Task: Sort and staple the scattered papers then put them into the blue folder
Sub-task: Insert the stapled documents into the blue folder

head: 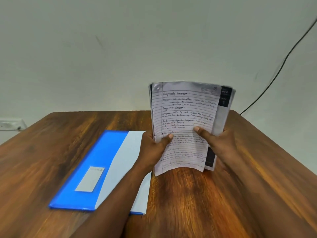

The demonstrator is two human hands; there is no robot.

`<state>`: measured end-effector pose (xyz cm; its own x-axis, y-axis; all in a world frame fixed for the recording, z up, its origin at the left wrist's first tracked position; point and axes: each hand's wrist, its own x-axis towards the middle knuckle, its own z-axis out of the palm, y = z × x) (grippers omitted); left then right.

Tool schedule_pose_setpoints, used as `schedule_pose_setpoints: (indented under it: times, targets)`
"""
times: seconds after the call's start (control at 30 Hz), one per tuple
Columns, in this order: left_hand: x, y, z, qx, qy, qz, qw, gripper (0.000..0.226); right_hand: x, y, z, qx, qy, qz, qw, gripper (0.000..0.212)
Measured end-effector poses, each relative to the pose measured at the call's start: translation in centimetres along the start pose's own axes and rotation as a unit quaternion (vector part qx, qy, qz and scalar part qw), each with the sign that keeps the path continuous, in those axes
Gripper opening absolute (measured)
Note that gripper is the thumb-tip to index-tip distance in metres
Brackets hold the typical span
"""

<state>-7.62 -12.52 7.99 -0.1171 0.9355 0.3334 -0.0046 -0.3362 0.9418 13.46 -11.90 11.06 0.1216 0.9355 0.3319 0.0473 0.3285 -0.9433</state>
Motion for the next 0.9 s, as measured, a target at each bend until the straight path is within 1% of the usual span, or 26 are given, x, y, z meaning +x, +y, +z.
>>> schedule_pose_setpoints:
  times: [0.1, 0.23, 0.3, 0.37, 0.47, 0.53, 0.63, 0.7, 0.8, 0.83, 0.9]
  targets:
    - [0.1, -0.5, 0.2, -0.005, 0.000, -0.022, 1.000, 0.023, -0.1, 0.3, 0.0, 0.009, -0.007, 0.006, 1.000, 0.024]
    - [0.1, -1.1, 0.0, -0.040, 0.001, -0.045, 0.998, 0.021, -0.2, 0.8, -0.1, 0.047, -0.016, 0.013, 0.999, 0.035]
    - [0.0, -1.6, 0.0, -0.057, -0.008, -0.068, 0.996, 0.024, -0.3, 1.4, 0.1, 0.067, -0.022, 0.034, 0.997, 0.038]
    - [-0.2, -1.8, 0.1, -0.071, -0.016, -0.085, 0.994, 0.028, -0.4, 1.7, 0.0, 0.072, -0.026, 0.046, 0.996, 0.037]
    - [-0.1, -2.1, -0.1, -0.091, -0.022, -0.087, 0.992, 0.034, -0.3, 2.0, -0.3, 0.069, -0.032, 0.040, 0.996, 0.034]
    - [-0.1, -2.5, -0.2, -0.082, -0.028, -0.090, 0.992, 0.036, -0.3, 2.6, -0.3, 0.078, -0.038, 0.042, 0.995, 0.040]
    - [-0.5, -3.3, -0.1, -0.049, -0.028, -0.102, 0.993, 0.028, -0.6, 3.7, 0.0, 0.075, -0.048, 0.063, 0.994, 0.047]
    - [-0.5, -3.4, 0.1, -0.039, -0.027, -0.098, 0.994, 0.023, -0.5, 3.8, 0.0, 0.055, -0.042, 0.057, 0.996, 0.049]
    - [-0.3, -3.3, 0.0, -0.024, -0.033, -0.092, 0.995, 0.020, -0.3, 3.4, 0.0, 0.020, -0.046, 0.054, 0.997, 0.059]
    - [-0.2, -3.1, -0.1, -0.016, -0.036, -0.095, 0.995, 0.020, -0.2, 3.2, -0.1, 0.015, -0.053, 0.060, 0.997, 0.059]
    - [0.0, -2.8, -0.3, -0.001, -0.047, -0.110, 0.993, 0.021, 0.1, 2.5, -0.7, 0.027, -0.064, 0.073, 0.995, 0.048]
